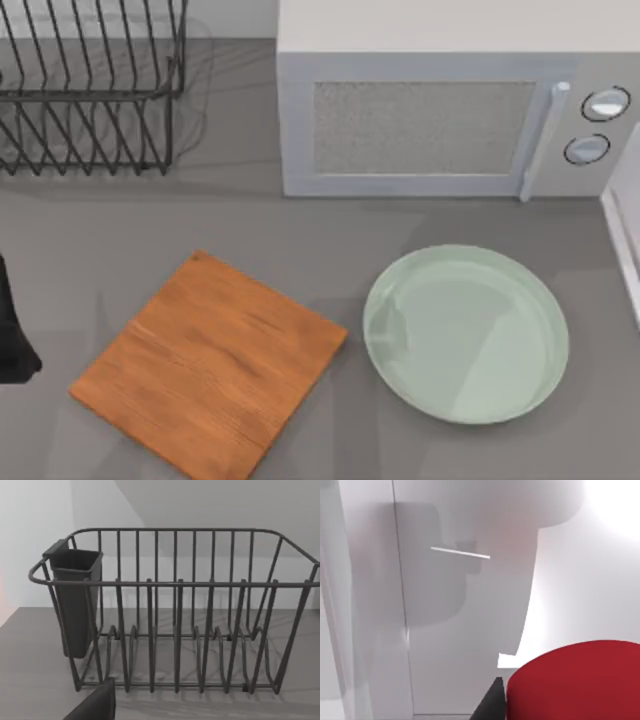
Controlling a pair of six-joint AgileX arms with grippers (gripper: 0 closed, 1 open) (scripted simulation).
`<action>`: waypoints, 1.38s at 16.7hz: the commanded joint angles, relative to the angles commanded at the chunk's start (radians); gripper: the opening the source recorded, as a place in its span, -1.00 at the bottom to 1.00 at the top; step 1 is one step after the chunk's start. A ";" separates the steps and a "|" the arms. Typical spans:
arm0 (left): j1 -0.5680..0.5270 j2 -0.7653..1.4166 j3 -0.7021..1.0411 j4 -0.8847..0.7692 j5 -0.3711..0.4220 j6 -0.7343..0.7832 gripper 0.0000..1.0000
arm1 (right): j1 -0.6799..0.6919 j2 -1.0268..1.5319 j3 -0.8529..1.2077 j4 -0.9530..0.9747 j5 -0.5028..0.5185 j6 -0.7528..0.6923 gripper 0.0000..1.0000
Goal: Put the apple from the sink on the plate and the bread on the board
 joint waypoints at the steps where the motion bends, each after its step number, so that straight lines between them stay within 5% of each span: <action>1: 0.000 0.000 0.000 0.000 0.000 0.000 1.00 | 0.009 -0.014 -0.003 -0.011 0.003 0.007 -1.00; 14: 0.000 0.000 0.000 0.000 0.000 0.000 1.00 | 0.369 -0.268 -0.239 -0.272 0.028 0.390 -1.00; 23: 0.000 0.000 0.000 0.000 0.000 0.000 1.00 | 0.723 -0.285 -0.154 -0.175 -0.001 0.722 -1.00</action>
